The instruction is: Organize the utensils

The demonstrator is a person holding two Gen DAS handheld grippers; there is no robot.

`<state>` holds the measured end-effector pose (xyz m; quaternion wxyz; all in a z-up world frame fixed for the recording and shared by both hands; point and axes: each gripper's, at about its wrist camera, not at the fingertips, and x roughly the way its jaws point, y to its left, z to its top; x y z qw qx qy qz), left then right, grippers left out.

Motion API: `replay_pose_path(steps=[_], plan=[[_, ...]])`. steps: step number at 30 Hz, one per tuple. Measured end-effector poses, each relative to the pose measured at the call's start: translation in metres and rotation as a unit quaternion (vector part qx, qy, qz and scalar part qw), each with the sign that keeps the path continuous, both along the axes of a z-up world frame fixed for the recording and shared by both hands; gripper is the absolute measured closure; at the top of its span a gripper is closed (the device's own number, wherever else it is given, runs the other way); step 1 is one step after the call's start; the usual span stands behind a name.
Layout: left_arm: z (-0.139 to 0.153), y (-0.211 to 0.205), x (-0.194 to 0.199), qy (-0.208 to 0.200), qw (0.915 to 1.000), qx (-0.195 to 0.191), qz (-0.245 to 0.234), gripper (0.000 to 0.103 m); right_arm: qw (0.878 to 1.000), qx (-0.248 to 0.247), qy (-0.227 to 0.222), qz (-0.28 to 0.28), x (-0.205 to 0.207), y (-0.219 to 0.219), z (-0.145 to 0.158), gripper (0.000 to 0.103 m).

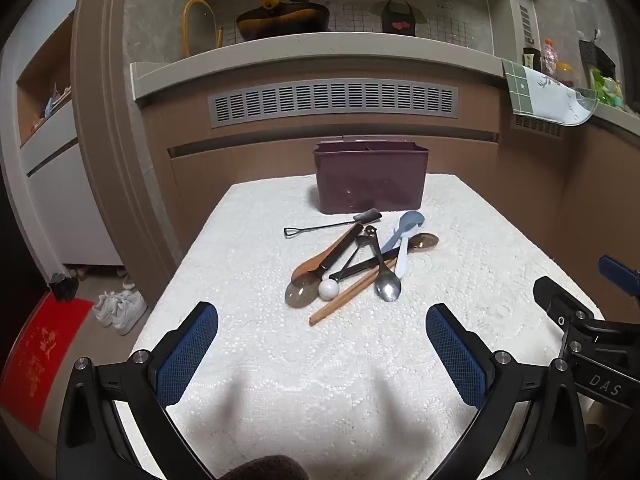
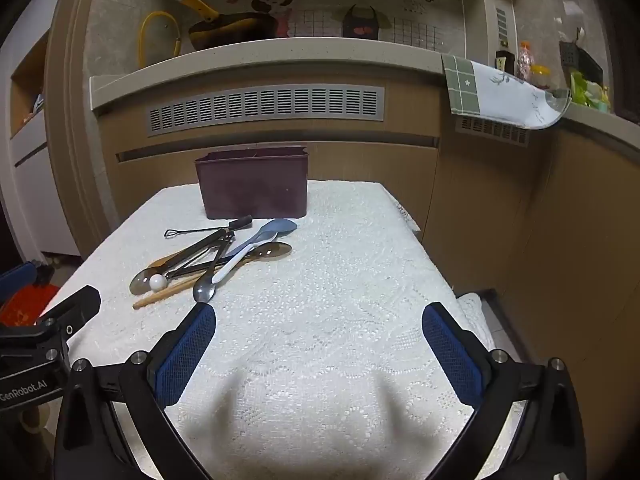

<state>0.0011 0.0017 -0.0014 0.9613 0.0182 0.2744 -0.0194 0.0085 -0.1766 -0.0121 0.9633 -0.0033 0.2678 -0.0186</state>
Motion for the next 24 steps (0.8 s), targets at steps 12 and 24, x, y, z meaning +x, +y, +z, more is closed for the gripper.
replay_pose_path(steps=[12,24], plan=[[-0.009,-0.006,0.002,0.009,0.9999,0.009,-0.001,0.000,0.999,-0.029,-0.012,0.010,-0.014,0.019,-0.006,0.000],[-0.011,-0.006,0.003,0.017,0.9998,0.009,-0.003,0.000,1.000,-0.028,-0.003,0.013,-0.005,0.013,-0.007,0.000]])
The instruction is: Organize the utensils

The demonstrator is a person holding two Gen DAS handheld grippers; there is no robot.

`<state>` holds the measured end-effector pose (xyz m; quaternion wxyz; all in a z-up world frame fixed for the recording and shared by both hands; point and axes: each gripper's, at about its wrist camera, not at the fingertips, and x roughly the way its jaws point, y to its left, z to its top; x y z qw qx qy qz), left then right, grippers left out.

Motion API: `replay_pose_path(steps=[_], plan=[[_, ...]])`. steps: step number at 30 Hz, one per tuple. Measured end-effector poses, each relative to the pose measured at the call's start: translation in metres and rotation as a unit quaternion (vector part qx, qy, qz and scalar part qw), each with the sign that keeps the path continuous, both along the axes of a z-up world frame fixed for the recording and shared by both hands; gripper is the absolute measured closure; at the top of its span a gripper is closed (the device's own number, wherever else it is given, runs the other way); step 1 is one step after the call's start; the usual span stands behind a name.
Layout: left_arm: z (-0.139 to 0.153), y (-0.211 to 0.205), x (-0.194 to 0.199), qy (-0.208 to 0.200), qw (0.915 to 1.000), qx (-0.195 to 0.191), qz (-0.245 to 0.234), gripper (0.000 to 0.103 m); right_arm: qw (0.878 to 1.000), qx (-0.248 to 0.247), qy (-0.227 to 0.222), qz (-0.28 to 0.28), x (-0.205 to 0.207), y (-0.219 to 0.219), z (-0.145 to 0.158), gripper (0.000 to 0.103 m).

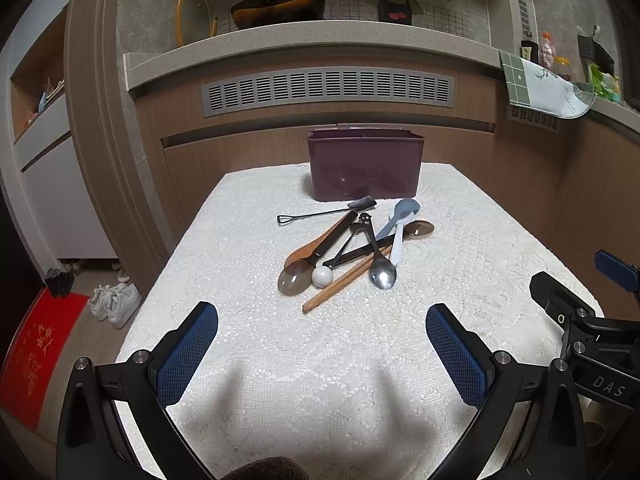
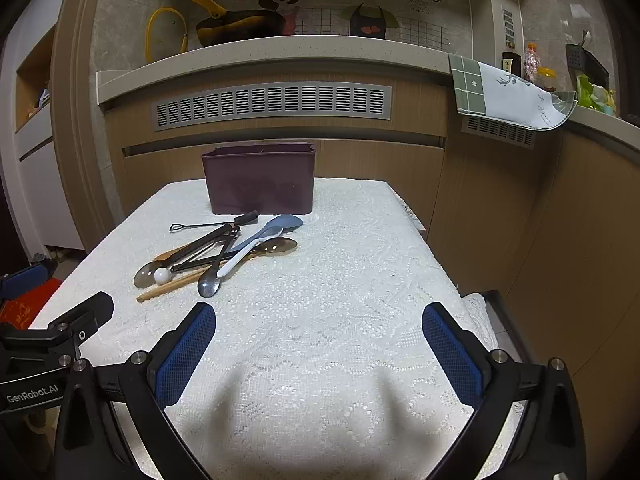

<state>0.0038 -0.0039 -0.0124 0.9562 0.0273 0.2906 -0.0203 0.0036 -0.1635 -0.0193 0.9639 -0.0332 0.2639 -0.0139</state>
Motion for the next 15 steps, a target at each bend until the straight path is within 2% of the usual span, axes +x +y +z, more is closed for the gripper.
replay_pose_path(steps=[15], plan=[[-0.0016,0.0005,-0.0018,0.003,1.0000,0.000,0.001,0.000,1.000,0.001,-0.001,0.005,-0.0010,0.0011,-0.0017,0.000]])
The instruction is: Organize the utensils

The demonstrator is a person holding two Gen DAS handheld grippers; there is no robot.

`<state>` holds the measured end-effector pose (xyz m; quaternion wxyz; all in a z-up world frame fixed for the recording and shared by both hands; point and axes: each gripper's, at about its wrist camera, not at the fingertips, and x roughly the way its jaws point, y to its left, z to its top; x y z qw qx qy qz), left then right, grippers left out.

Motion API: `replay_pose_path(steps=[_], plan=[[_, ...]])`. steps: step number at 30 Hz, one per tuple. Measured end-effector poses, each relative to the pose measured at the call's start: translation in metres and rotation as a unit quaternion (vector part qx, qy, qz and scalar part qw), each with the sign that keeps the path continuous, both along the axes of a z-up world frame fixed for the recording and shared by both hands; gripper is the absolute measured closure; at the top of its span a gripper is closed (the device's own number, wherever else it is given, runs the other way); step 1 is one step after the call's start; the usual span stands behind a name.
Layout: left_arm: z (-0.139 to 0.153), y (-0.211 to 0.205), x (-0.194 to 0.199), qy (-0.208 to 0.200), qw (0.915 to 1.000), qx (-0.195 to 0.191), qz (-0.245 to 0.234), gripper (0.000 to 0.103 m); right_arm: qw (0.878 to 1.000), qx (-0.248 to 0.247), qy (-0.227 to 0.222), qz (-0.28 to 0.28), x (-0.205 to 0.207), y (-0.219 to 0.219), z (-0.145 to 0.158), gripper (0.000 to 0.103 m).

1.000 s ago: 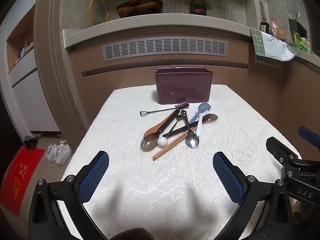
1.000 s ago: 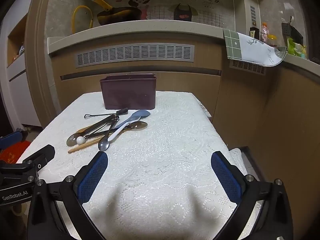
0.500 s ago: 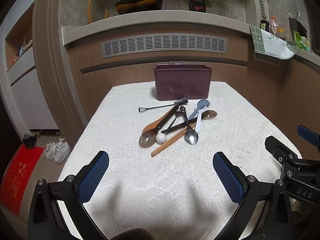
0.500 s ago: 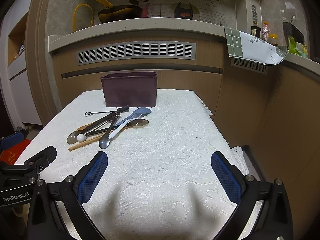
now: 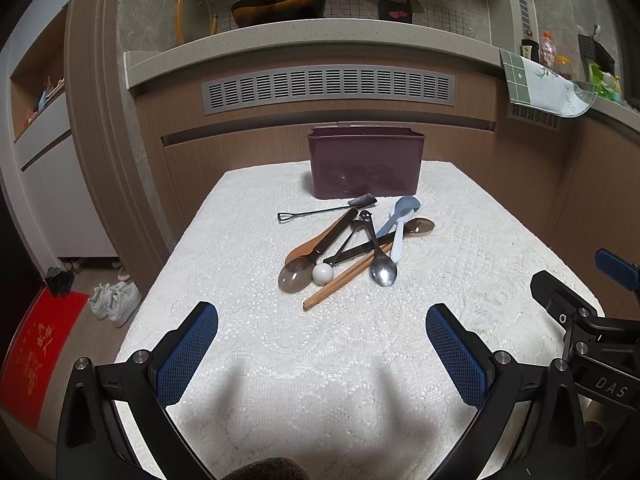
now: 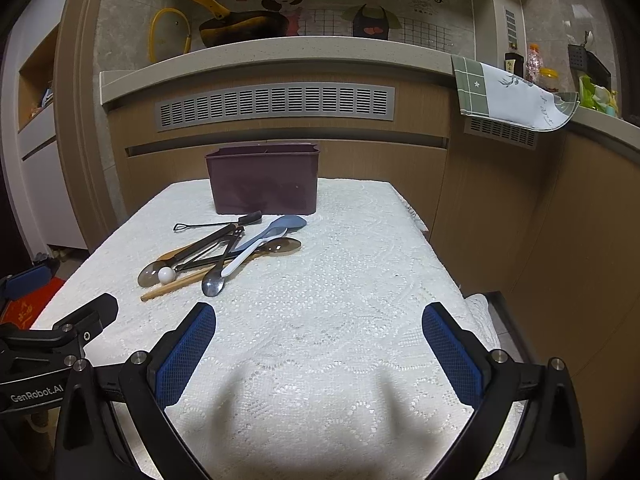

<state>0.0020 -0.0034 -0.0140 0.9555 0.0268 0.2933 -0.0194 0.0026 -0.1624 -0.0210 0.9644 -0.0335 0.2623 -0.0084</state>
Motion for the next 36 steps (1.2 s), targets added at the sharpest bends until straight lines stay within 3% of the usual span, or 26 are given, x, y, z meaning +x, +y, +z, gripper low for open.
replay_pose_path(steps=[36], plan=[[0.0015,0.0030,0.0004,0.000,1.0000,-0.002,0.002,0.000,1.000,0.001,0.003,0.000,-0.0007,-0.0002,-0.0016,0.000]])
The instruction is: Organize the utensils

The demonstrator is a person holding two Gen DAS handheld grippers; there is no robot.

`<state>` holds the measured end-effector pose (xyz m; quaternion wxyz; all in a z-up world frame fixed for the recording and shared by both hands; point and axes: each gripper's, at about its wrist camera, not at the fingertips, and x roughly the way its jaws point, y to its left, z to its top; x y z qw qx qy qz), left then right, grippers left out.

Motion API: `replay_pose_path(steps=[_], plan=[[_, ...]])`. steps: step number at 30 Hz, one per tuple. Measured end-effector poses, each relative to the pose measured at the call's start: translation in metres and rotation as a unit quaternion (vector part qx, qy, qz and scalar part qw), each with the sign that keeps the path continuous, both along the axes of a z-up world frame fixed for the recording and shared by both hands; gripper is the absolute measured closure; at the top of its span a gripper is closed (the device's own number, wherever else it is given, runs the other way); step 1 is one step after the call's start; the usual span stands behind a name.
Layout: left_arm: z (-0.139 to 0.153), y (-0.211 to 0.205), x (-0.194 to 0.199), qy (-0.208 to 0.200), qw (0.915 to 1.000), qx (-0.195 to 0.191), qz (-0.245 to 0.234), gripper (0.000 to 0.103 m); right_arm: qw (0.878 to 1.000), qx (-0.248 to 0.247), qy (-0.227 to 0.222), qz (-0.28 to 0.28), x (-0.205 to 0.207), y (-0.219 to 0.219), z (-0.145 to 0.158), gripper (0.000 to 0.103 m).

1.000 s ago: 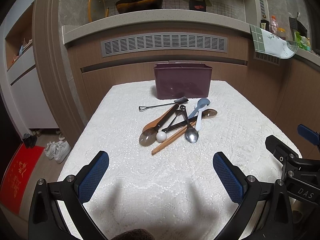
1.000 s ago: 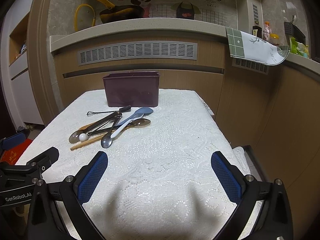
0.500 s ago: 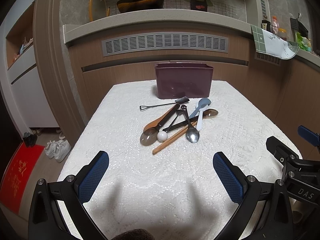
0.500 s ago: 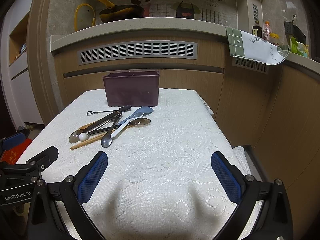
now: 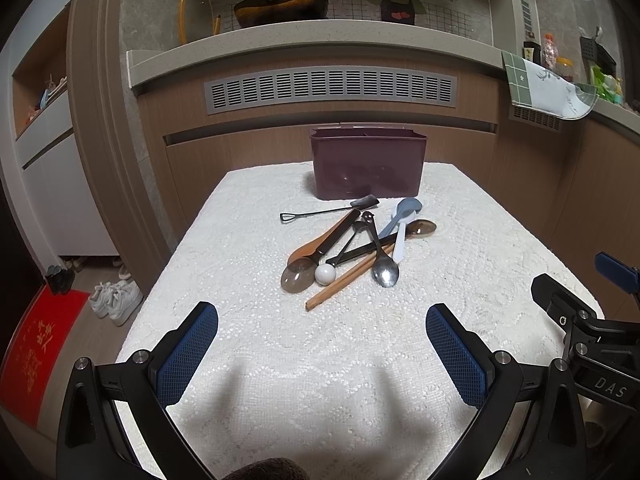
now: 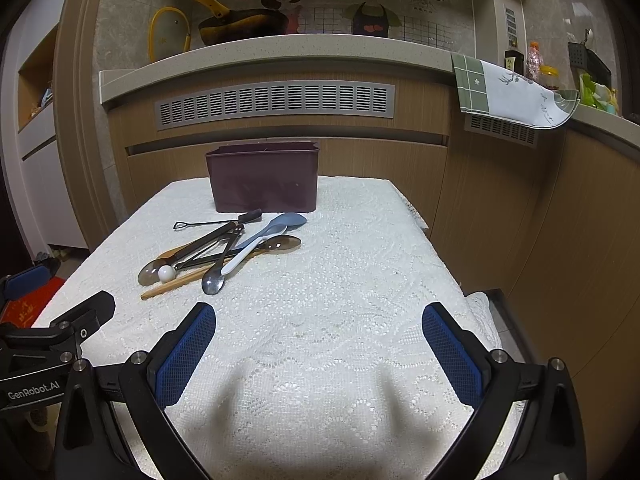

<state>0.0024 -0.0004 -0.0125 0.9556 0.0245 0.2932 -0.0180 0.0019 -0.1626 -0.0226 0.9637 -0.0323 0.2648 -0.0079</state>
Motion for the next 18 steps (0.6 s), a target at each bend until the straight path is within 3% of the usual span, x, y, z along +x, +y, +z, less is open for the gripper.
replay_pose_path(steps=[18], plan=[[0.000,0.006,0.020,0.018,0.9998,0.001,0.006,0.000,1.000,-0.009,0.008,0.000,0.010,-0.001,-0.001,0.000]])
